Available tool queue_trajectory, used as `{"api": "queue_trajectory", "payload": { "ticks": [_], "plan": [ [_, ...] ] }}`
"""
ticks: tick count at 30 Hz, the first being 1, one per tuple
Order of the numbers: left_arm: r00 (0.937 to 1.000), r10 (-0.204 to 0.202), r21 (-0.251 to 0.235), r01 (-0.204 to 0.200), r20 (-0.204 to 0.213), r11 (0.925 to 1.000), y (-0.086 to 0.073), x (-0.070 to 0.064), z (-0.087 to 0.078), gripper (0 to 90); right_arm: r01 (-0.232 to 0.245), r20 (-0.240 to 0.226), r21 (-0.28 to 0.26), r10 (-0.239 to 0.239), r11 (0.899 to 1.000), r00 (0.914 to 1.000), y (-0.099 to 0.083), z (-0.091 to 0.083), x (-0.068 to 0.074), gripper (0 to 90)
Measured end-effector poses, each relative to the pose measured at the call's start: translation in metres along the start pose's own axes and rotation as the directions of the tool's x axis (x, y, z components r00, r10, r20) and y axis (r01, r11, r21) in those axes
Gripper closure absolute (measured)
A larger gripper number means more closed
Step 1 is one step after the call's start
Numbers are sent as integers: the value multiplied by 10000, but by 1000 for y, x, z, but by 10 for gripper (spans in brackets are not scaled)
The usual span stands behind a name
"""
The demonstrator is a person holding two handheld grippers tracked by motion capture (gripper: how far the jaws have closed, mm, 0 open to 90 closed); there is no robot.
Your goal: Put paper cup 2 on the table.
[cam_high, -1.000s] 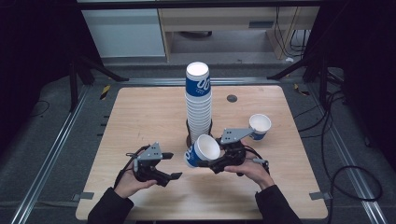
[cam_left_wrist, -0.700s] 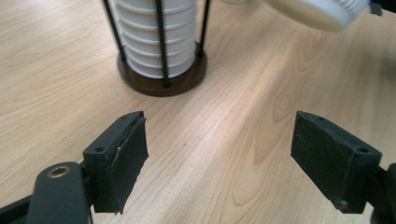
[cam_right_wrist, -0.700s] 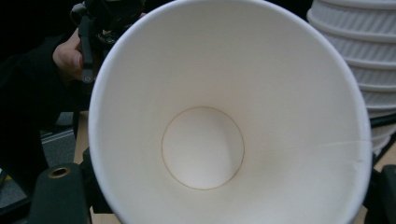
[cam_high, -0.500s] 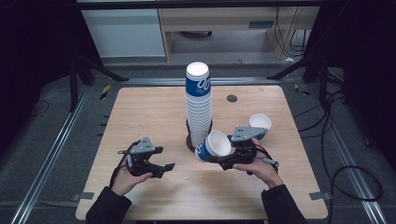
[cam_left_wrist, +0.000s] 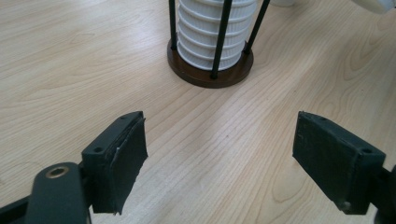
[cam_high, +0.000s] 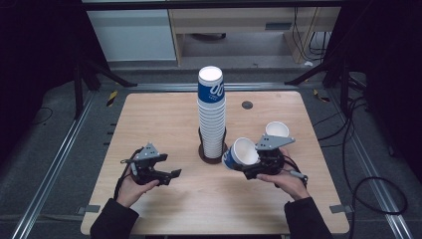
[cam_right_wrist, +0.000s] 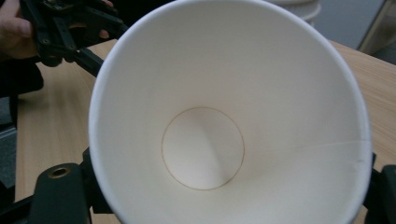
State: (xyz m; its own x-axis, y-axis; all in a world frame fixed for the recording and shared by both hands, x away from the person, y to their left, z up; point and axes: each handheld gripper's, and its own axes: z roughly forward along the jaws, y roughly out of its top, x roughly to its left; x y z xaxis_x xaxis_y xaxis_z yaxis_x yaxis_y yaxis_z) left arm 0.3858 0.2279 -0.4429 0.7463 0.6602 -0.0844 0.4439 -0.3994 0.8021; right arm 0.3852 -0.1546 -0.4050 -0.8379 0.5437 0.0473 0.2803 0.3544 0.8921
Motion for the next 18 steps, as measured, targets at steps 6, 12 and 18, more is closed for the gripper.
{"api": "queue_trajectory", "payload": {
  "ticks": [6, 12, 18],
  "plan": [
    [9994, -223, 28, 224, -280, 9997, -1, 6, 0, 170, -283, 611, 402, 258, 9988, 9978, -9, -9, -6, 200],
    [9983, -367, 16, 368, -454, 9993, -2, 10, -2, 169, -312, 1147, 1000, 196, 9945, 9932, -15, -14, -9, 200],
    [9970, -417, 13, 419, -655, 9991, -4, 14, -5, 169, -541, 1561, 1700, 273, 9840, 9874, -22, -18, -15, 199]
  ]
}}
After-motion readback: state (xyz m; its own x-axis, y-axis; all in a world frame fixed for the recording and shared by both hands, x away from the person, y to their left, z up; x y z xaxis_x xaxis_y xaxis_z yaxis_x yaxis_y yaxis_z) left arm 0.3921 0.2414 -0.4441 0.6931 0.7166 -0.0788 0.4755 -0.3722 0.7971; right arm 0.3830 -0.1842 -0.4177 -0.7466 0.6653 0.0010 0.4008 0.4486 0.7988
